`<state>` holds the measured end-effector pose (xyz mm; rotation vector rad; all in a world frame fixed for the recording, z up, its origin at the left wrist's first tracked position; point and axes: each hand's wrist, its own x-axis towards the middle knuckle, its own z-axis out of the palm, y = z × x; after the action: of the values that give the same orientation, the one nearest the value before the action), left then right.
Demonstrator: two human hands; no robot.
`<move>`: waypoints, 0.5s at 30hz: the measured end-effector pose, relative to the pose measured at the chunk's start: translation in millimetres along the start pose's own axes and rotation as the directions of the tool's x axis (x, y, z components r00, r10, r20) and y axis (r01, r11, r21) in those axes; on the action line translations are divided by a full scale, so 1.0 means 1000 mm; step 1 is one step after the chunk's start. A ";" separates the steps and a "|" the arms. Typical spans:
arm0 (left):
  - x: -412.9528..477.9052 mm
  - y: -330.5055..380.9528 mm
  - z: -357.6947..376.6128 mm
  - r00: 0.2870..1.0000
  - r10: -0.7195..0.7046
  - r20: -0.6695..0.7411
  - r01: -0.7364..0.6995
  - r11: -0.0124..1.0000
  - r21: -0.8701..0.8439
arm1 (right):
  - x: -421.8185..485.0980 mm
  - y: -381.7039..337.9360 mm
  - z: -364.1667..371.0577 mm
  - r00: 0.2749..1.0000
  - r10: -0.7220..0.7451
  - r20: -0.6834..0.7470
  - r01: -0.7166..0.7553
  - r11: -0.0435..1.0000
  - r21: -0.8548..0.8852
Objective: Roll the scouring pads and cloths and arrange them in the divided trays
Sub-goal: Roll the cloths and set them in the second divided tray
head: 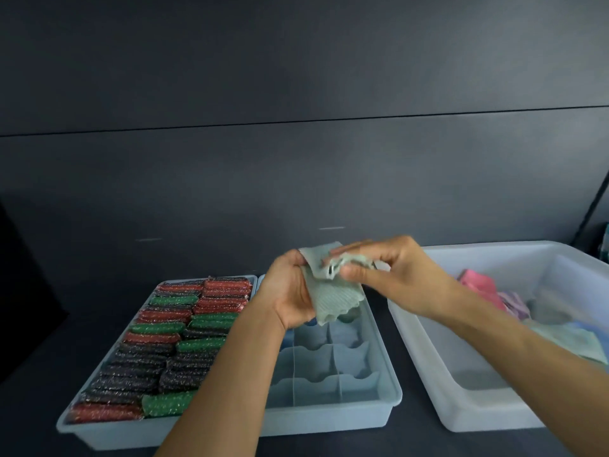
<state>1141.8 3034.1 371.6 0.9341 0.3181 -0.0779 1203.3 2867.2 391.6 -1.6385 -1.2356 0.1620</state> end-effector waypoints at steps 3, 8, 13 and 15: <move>0.005 0.004 -0.003 1.000 -0.004 0.019 0.006 0.996 -0.090 | -0.006 0.020 0.006 0.996 -0.086 0.012 0.086 0.979 -0.184; 0.008 0.003 0.008 0.996 -0.008 0.084 0.002 0.998 0.071 | -0.006 0.027 0.014 0.963 -0.269 -0.028 0.244 0.908 -0.340; 0.013 0.005 0.009 1.000 -0.014 -0.007 0.015 0.995 0.102 | -0.009 0.037 0.015 0.927 -0.365 0.084 0.358 0.798 -0.485; 0.012 0.006 0.007 0.999 0.004 -0.038 0.000 0.994 0.109 | -0.011 0.041 0.010 0.911 -0.355 0.209 0.400 0.642 -0.654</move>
<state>1156.5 3032.8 377.1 1.0446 0.3511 -0.0763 1218.0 2868.0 350.3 -1.9372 -1.7997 -0.5967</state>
